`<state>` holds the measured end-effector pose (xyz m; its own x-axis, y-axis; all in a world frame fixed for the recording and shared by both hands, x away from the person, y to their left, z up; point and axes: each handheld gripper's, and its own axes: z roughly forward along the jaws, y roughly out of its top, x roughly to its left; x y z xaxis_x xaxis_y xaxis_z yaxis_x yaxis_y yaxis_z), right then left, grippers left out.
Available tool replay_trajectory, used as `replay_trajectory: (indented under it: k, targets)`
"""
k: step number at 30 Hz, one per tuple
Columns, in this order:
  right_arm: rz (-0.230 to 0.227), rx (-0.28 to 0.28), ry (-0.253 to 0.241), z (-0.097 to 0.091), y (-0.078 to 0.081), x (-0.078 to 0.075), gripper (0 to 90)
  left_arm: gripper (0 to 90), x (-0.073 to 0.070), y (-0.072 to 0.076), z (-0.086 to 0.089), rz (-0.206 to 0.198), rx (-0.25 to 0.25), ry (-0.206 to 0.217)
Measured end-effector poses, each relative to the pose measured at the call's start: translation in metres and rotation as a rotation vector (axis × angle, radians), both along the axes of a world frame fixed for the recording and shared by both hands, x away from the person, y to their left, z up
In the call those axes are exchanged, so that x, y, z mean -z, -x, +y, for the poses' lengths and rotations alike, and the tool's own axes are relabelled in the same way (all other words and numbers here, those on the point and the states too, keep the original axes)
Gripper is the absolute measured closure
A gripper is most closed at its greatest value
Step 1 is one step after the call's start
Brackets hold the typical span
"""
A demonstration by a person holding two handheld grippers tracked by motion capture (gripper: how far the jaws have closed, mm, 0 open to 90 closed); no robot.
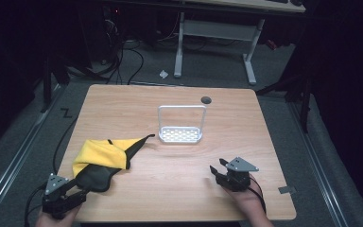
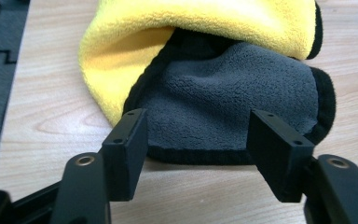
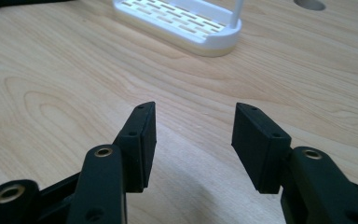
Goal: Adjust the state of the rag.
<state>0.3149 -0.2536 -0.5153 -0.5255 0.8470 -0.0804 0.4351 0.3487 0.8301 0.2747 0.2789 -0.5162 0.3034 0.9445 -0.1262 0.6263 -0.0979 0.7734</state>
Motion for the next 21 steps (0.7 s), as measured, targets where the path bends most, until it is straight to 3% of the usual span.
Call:
replay_trajectory:
  k: [2, 3, 6, 19, 21]
  targets:
    - [-0.005, -0.006, 0.005, 0.001, 0.001, 0.000, 50.3, 38.8, 0.000, 0.000, 0.002, -0.002, -0.002, 0.021]
    - [-0.008, -0.010, 0.002, 0.003, 0.002, 0.000, 50.3, 38.8, 0.001, -0.002, 0.007, -0.001, -0.011, 0.058]
    - [-0.008, -0.009, 0.000, 0.004, 0.003, 0.000, 50.2, 38.8, 0.002, -0.004, 0.010, 0.001, -0.010, 0.079]
    - [0.007, -0.009, 0.011, 0.005, 0.000, 0.004, 50.3, 40.8, -0.001, -0.005, 0.012, -0.025, 0.020, 0.100]
    - [0.010, -0.014, 0.009, 0.005, 0.000, 0.004, 50.3, 48.0, -0.009, -0.006, 0.011, -0.049, 0.012, 0.124]
